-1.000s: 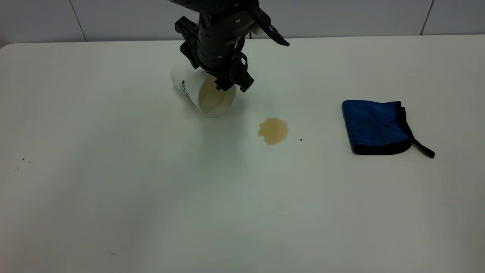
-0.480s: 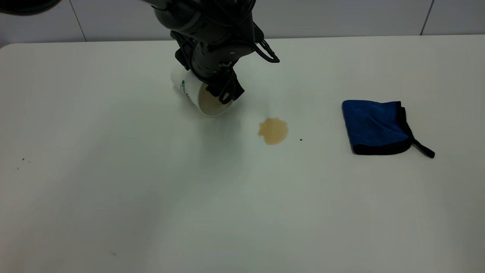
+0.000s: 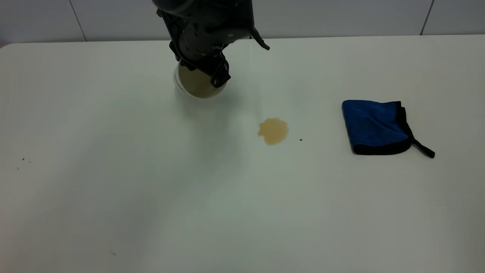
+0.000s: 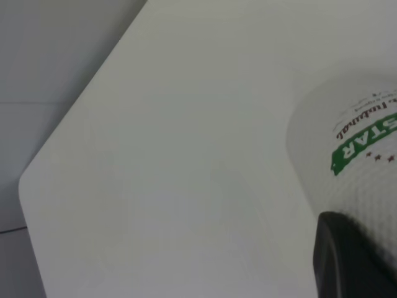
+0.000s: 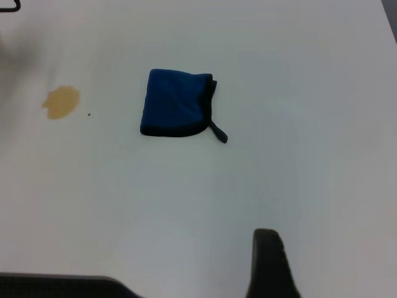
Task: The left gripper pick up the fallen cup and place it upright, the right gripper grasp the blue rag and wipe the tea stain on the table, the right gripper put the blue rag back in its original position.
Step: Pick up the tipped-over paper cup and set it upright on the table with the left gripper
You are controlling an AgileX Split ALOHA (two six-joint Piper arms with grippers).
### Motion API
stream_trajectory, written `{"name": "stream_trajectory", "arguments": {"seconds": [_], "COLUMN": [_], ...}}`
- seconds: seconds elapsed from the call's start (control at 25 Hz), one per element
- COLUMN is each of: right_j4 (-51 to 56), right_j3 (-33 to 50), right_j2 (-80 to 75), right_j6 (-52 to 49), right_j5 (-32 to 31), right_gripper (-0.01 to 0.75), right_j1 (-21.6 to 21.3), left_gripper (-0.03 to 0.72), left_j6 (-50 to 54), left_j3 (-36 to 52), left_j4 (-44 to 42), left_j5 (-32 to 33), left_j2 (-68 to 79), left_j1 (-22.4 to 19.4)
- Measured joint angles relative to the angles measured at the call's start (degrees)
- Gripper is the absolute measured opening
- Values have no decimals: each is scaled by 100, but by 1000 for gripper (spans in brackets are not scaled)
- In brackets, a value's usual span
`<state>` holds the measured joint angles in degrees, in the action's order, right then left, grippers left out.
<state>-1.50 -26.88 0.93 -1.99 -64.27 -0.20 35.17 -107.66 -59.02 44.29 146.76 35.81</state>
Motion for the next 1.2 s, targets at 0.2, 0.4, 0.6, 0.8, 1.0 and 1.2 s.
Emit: {"name": "stream_trajectory", "arguments": {"seconds": [0.2, 0.4, 0.6, 0.8, 1.0, 1.2], "right_j4": [0, 0, 0, 0, 0, 0], "right_j3": [0, 0, 0, 0, 0, 0], "right_j2": [0, 0, 0, 0, 0, 0], "right_j6": [0, 0, 0, 0, 0, 0], "right_j5": [0, 0, 0, 0, 0, 0], "right_gripper": [534, 534, 534, 534, 534, 534], "right_j1": [0, 0, 0, 0, 0, 0], "left_gripper": [7, 7, 7, 7, 7, 11], "left_j6": [-1279, -2736, -3979, -4217, -4217, -4217], "left_j3": [-6, -23, -23, -23, -23, -23], "left_j4": [1788, 4381, 6393, 6804, 7102, 7137], "left_j5": [-100, -77, 251, 267, 218, 219], "left_j2": [-818, -1026, -818, -765, -736, -539], "left_j1": [-404, -1223, -1927, -2049, -2019, -1957]}}
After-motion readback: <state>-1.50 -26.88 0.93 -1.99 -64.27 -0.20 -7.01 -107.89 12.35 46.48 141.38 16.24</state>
